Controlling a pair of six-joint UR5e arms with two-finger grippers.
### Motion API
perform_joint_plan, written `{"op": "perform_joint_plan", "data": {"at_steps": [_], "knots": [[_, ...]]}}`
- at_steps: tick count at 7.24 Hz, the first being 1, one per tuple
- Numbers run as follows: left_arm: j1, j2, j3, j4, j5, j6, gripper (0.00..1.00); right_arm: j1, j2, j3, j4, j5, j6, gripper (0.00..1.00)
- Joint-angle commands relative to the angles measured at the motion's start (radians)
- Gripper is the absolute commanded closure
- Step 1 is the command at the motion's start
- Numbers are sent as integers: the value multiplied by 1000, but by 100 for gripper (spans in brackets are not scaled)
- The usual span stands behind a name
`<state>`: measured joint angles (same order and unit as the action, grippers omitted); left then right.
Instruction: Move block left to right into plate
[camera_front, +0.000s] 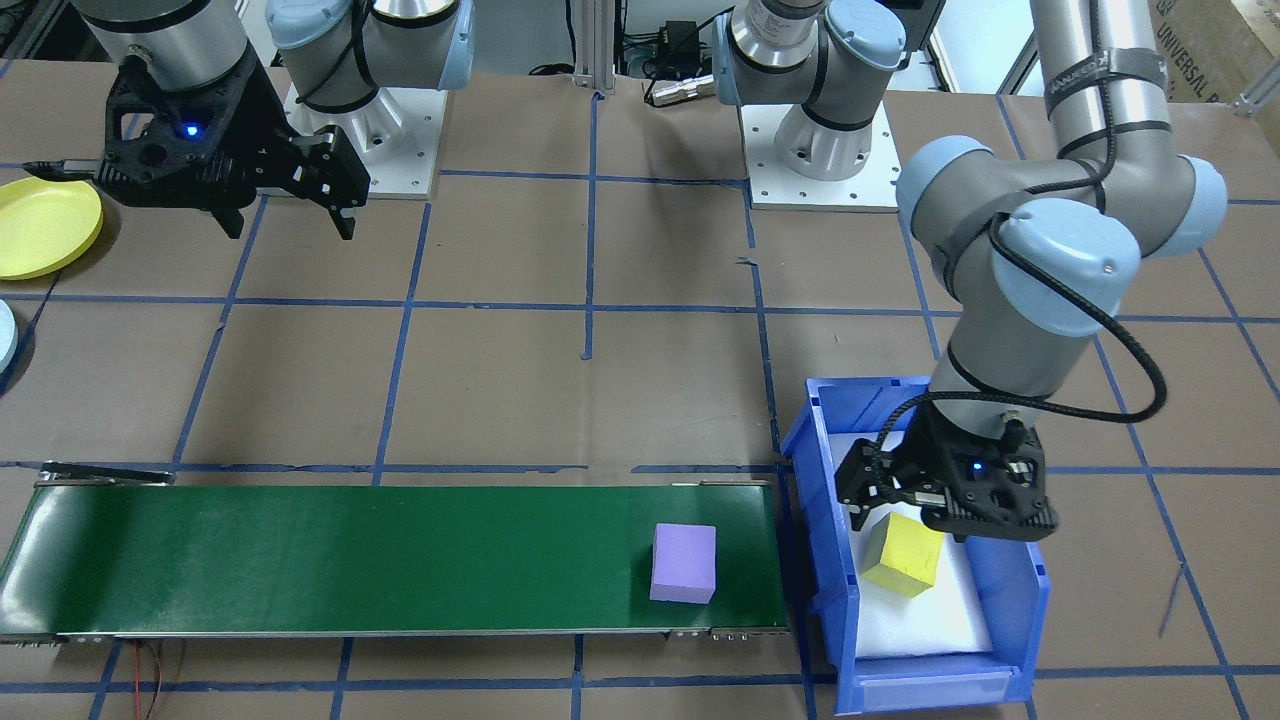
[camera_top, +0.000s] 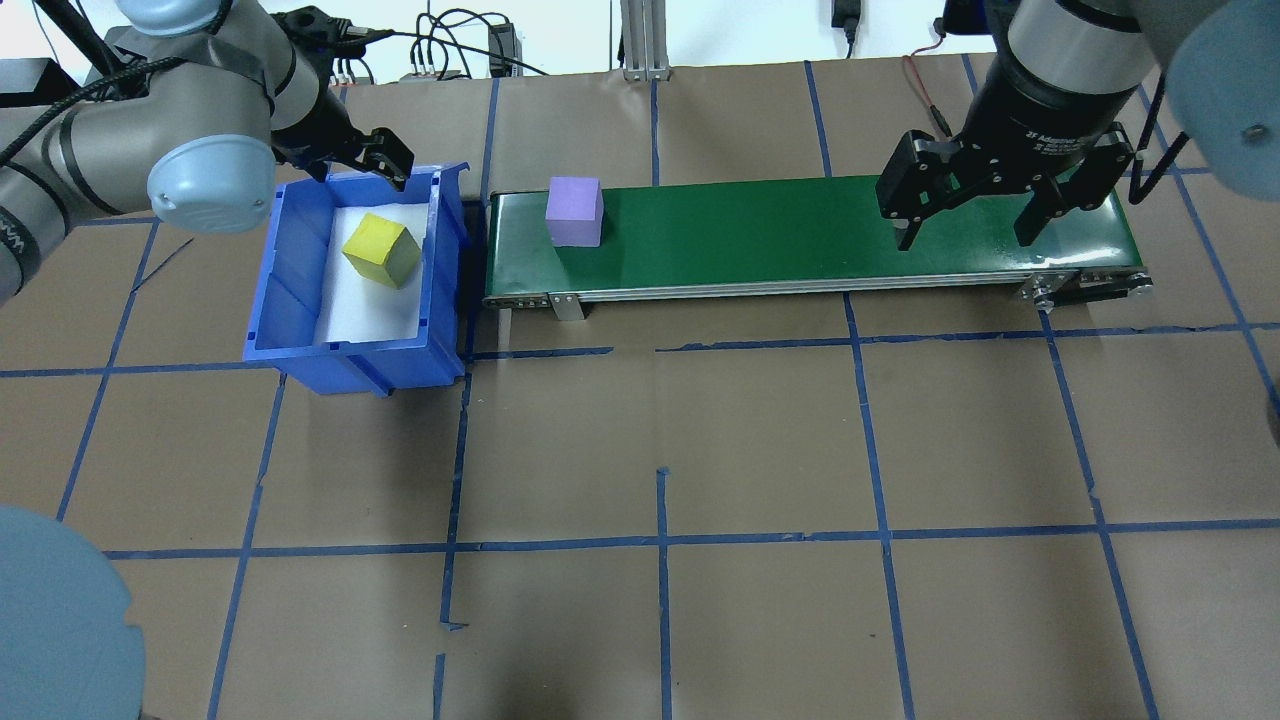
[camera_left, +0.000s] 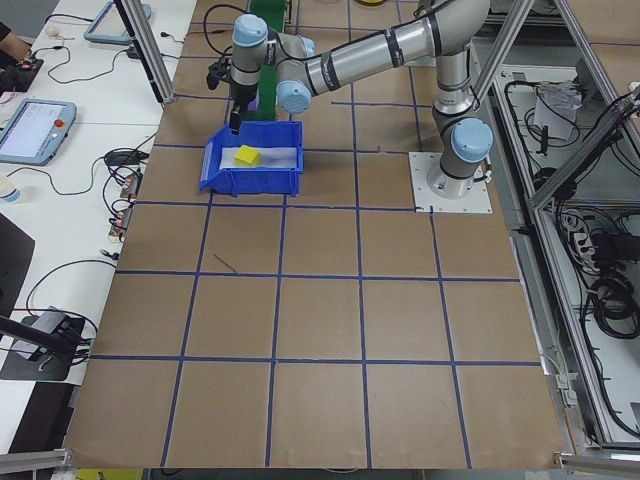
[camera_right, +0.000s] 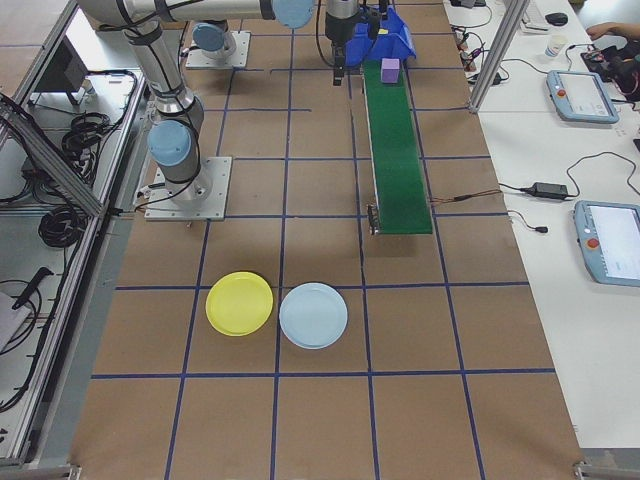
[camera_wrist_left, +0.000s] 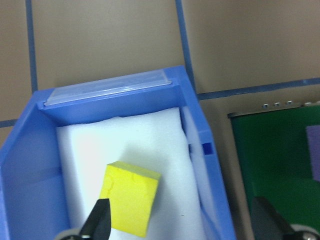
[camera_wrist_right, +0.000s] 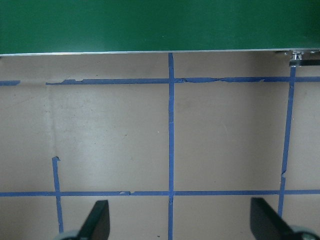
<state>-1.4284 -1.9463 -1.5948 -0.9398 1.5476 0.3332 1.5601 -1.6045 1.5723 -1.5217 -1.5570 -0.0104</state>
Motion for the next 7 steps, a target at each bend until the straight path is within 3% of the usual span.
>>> {"op": "perform_joint_plan", "data": {"at_steps": [1,3,7], "knots": [[22,-42,-17,6,0,37,2,0,0,0,0,0,0,0],[22,-57,-31,0,-3,-2,2,0,0,0,0,0,0,0],[20,-91,-88,13,-4,156,3,0,0,0,0,2,0,0]]}}
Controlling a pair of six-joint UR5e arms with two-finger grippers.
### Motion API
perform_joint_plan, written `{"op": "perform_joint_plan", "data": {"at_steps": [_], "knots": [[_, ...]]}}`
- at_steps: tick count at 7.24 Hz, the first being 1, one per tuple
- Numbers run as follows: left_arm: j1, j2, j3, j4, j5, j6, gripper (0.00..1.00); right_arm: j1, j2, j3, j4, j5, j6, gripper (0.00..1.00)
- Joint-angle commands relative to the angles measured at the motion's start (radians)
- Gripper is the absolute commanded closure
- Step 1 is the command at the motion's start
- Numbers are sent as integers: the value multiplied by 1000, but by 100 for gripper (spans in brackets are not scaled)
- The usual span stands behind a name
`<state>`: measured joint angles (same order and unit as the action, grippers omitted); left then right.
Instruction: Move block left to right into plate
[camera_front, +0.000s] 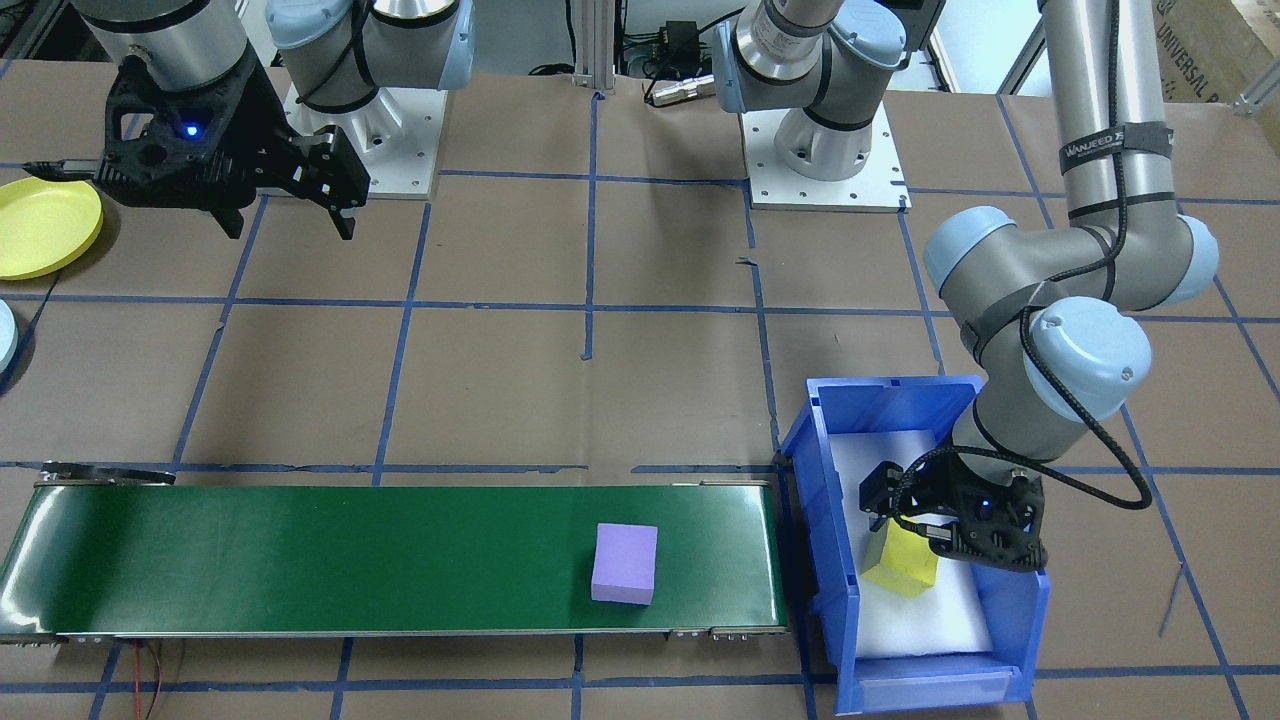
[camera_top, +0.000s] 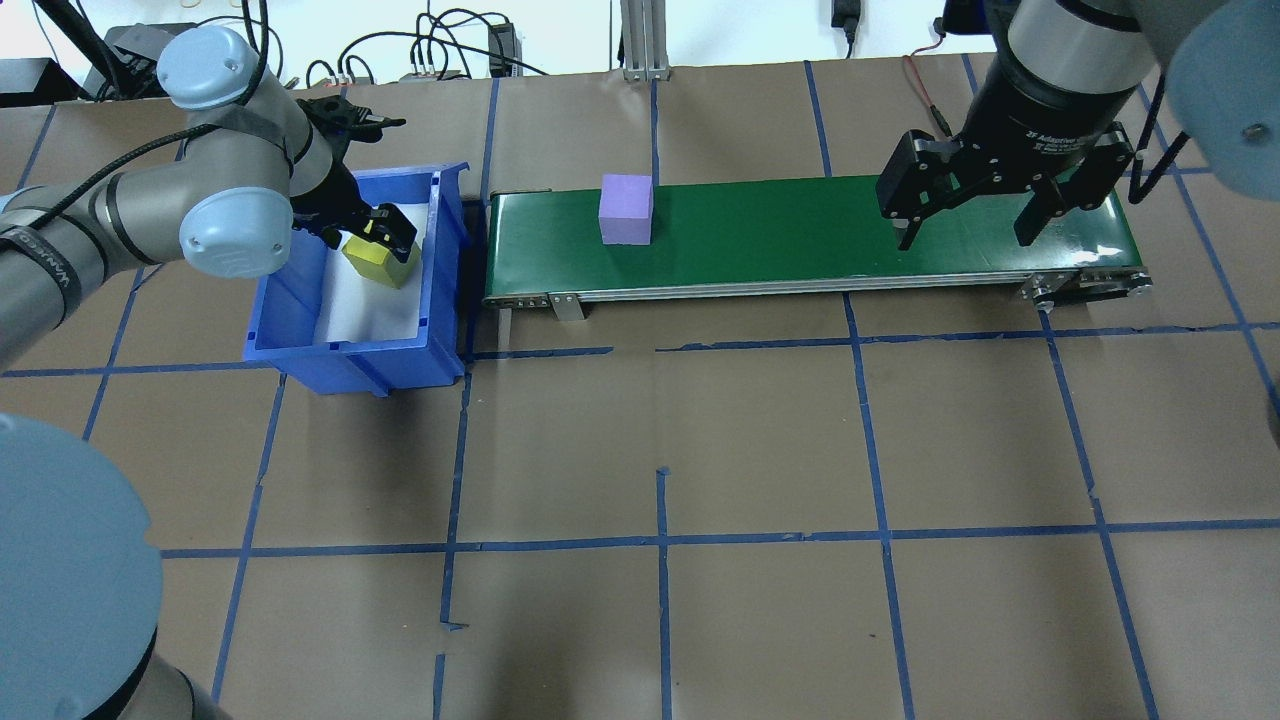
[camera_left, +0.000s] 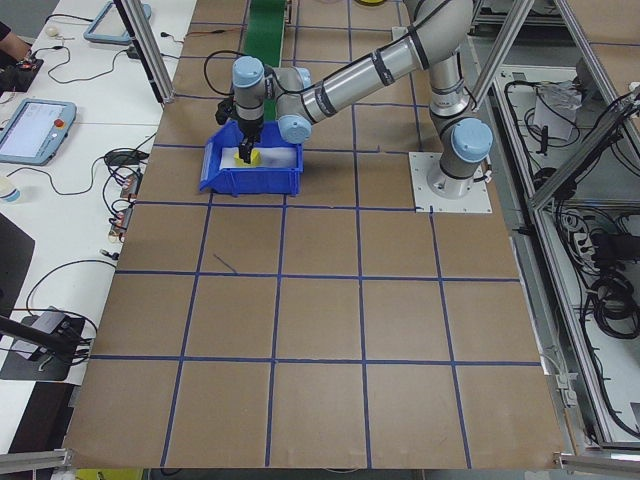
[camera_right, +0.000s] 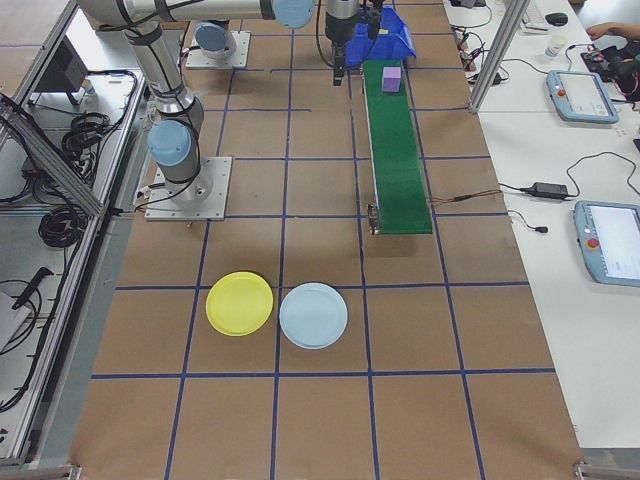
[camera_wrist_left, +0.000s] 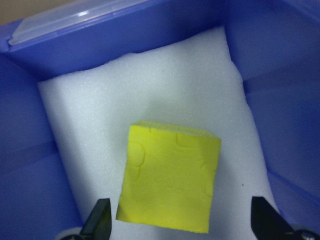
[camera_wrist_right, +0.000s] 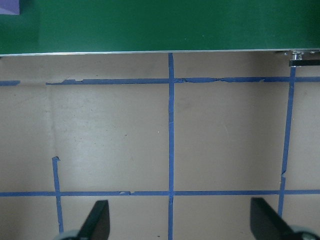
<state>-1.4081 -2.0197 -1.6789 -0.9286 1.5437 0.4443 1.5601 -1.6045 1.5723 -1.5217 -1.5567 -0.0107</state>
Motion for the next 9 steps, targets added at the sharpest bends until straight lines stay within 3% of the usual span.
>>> {"op": "perform_joint_plan", "data": {"at_steps": [1,2,3,4,5,7,9], "knots": [[1,-20,-2,2,0,59,3,0,2,0,0,0,1,0],[1,-22,1,2,0,59,3,0,0,0,0,0,0,0],[1,-25,8,2,1,59,12,0,2,2,0,0,0,0],[1,-27,14,4,4,59,41,0,0,2,0,0,0,0],[1,-17,19,4,9,57,54,0,0,2,0,0,0,0],[-8,135,28,-7,6,53,54,-3,2,0,-2,-2,-2,0],[-107,249,34,-113,4,-52,53,-3,2,-3,-3,1,-2,0]]}}
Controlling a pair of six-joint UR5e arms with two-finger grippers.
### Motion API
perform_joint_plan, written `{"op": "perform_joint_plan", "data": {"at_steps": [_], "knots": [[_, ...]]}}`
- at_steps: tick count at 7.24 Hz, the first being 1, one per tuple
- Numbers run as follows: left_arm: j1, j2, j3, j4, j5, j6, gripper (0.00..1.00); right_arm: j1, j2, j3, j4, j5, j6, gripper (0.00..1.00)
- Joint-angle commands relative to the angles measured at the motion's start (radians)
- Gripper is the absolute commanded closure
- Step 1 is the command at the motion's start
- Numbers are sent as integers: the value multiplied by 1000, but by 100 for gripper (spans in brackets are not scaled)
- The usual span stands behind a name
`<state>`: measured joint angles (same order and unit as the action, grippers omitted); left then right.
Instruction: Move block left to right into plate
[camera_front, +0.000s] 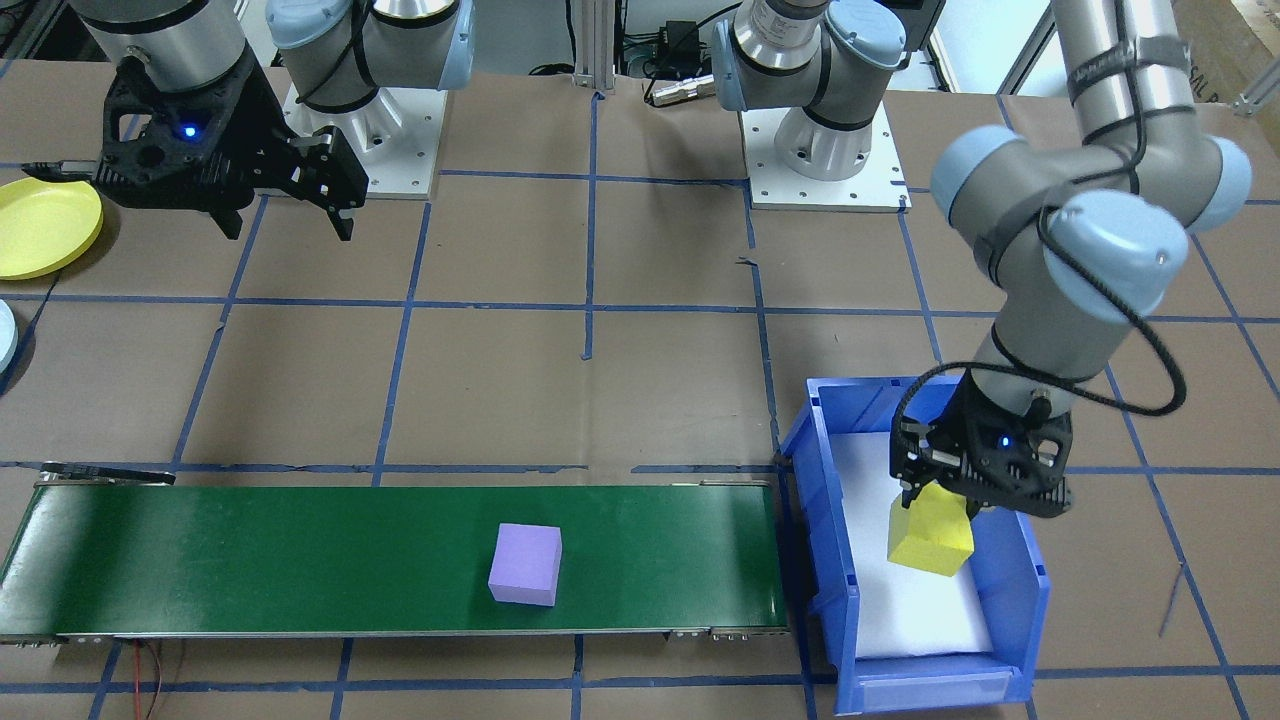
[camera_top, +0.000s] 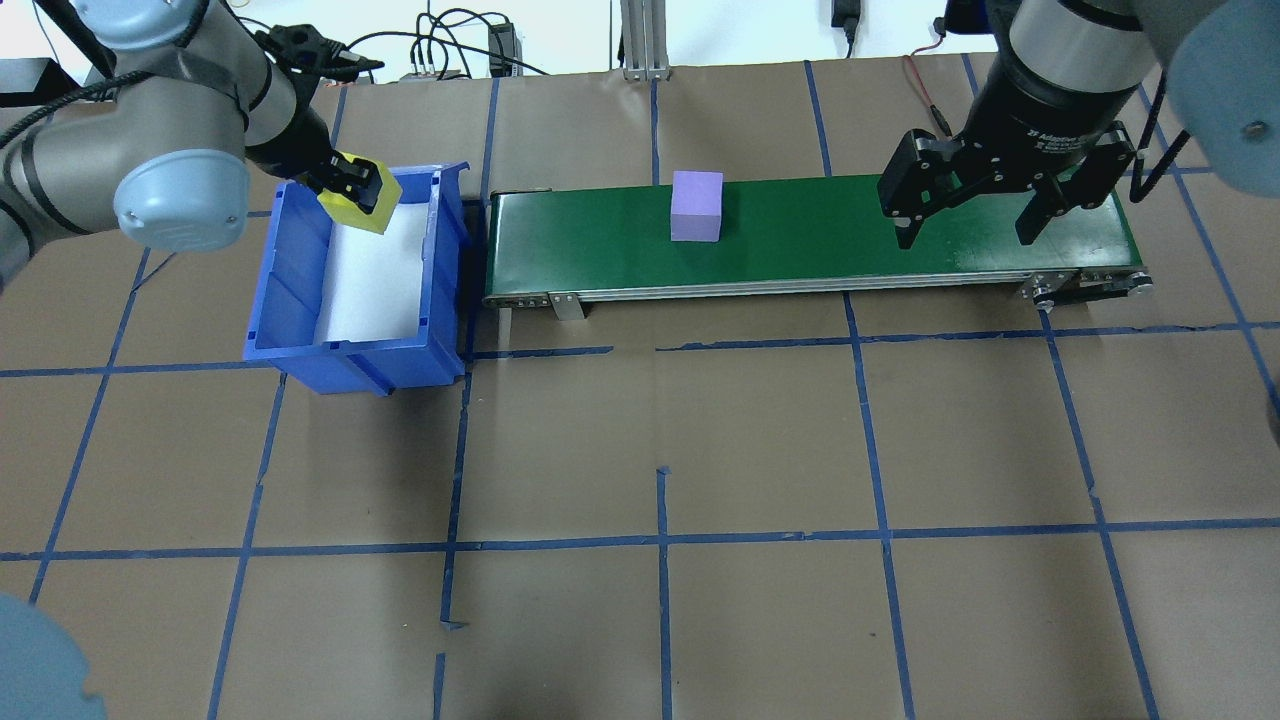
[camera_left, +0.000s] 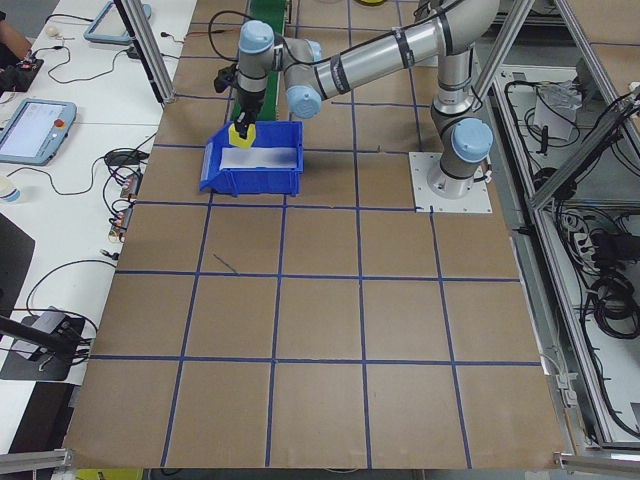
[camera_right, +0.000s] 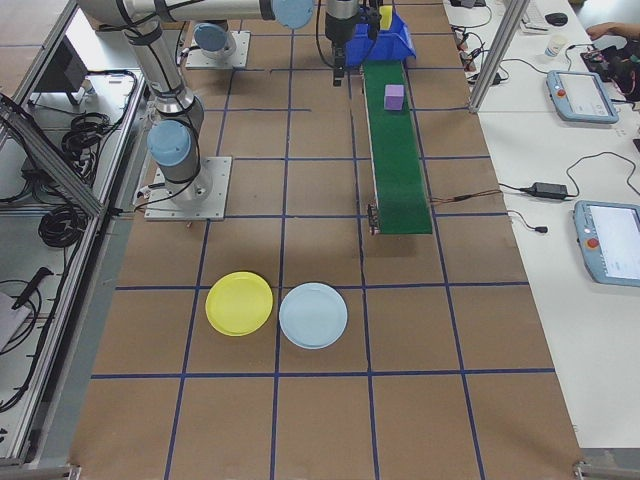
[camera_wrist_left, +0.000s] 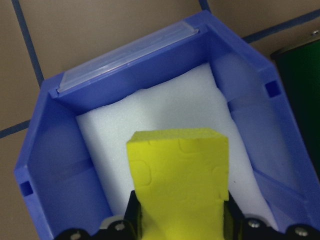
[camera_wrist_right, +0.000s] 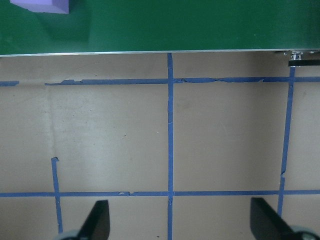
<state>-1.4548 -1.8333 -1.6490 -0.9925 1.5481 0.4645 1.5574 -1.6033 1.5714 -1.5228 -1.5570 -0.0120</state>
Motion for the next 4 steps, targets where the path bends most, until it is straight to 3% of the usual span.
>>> {"op": "perform_joint_plan", "data": {"at_steps": [1,4], "knots": [[-128,55,14,-49,-3,-207,53,-2,-1,-7,0,-1,0,0],[-226,-29,12,-31,-5,-381,53,-25,0,-7,0,0,0,0]]}}
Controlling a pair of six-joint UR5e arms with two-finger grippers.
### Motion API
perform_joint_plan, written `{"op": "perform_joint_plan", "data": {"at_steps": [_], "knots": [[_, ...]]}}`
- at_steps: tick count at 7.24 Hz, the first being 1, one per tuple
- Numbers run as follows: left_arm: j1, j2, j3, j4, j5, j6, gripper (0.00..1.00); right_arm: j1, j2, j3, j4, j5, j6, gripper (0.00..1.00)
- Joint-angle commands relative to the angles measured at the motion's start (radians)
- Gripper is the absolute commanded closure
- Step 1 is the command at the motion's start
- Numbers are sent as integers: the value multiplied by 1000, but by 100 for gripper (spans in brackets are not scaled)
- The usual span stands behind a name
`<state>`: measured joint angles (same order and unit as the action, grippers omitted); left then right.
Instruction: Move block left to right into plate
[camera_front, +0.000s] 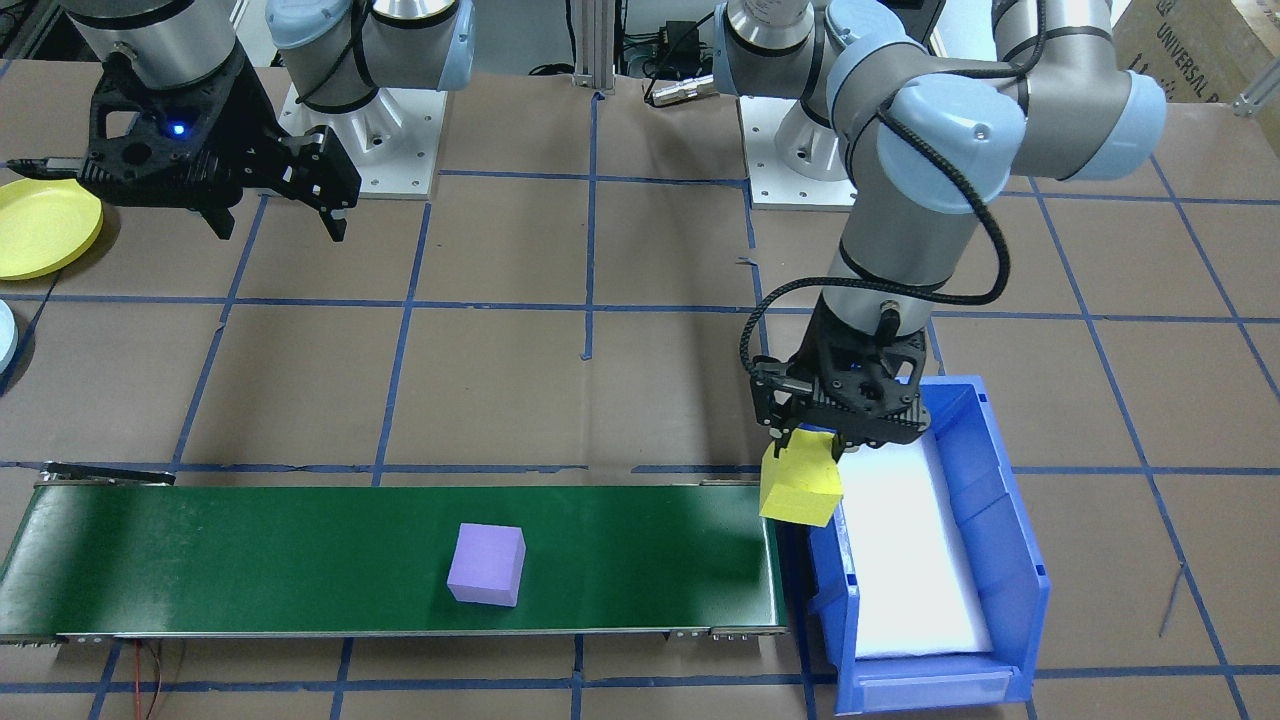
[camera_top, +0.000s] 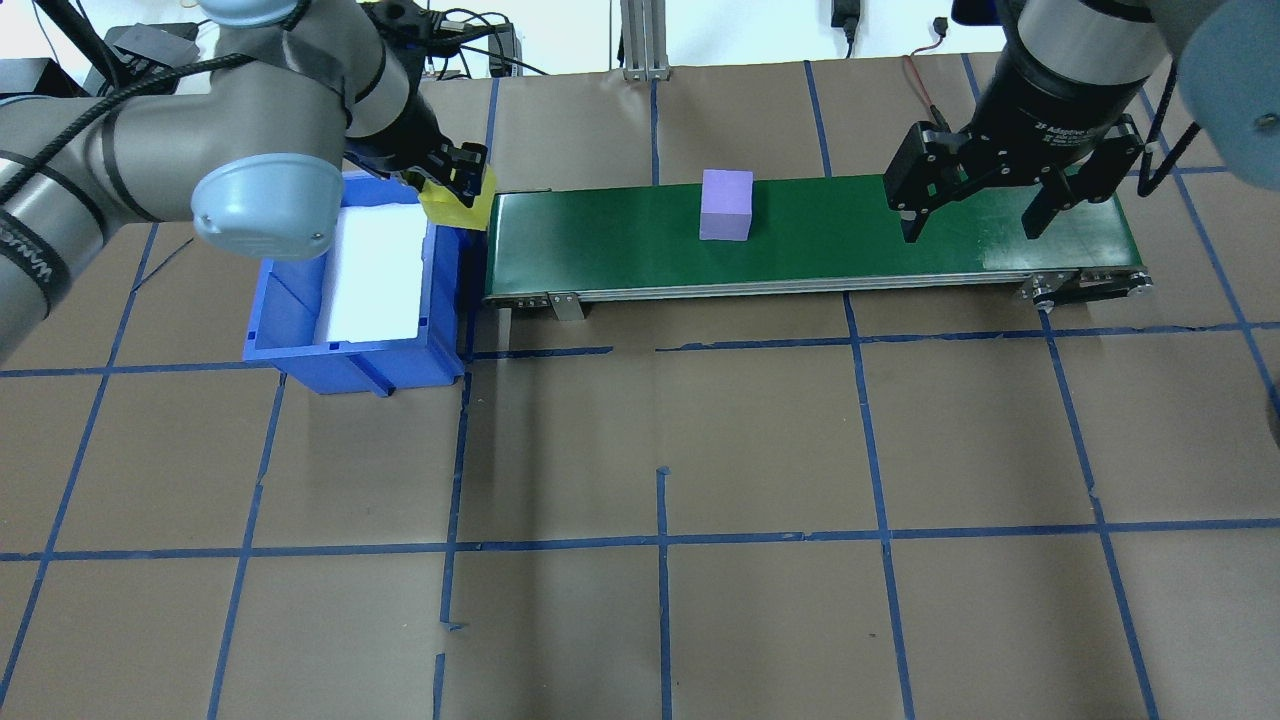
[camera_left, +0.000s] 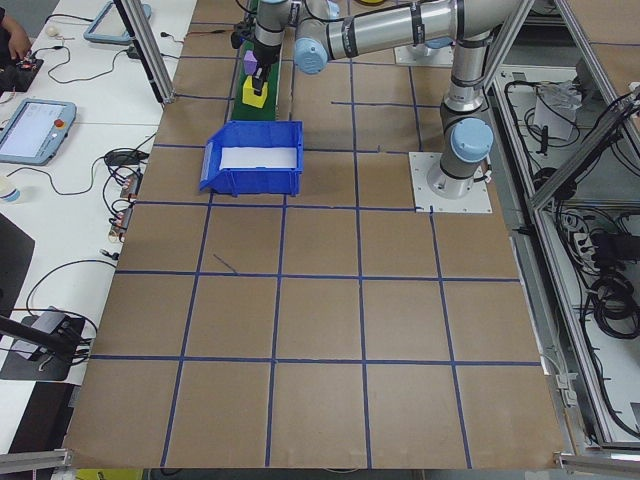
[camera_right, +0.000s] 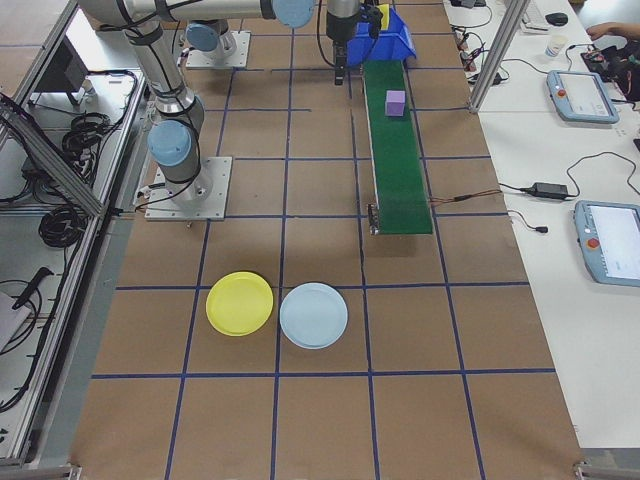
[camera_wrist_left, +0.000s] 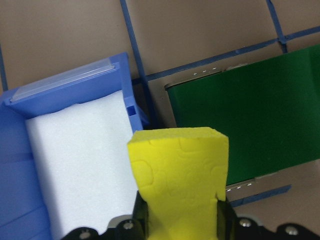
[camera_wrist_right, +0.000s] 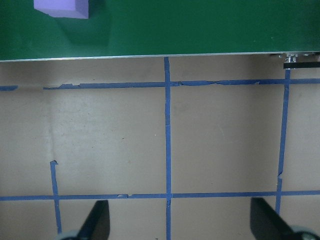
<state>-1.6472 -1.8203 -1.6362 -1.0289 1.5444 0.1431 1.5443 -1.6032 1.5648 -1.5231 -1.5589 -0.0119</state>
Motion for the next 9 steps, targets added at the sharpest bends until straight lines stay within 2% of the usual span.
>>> {"op": "perform_joint_plan", "data": {"at_steps": [1,2,3,4,6,7,8,9], "knots": [[-52,-91,1,74,-1,-68,54,-22,-4,-5,1,-3,1,0],[-55,-121,2,99,-1,-66,35,-23,-4,-3,15,-4,1,0],[-55,-134,4,110,-1,-71,9,-23,-4,-2,6,-1,0,0],[-54,-134,7,109,-1,-89,0,-23,-3,-2,3,-1,0,0],[-54,-110,33,96,6,-79,0,-32,-1,-5,4,5,4,0],[-42,-50,68,-21,11,-76,0,-88,5,-18,0,93,-5,0],[-16,23,85,-148,11,-76,0,-189,28,-44,-2,149,-66,0],[41,98,82,-289,13,-76,0,-279,101,-80,-2,149,-123,0]]}}
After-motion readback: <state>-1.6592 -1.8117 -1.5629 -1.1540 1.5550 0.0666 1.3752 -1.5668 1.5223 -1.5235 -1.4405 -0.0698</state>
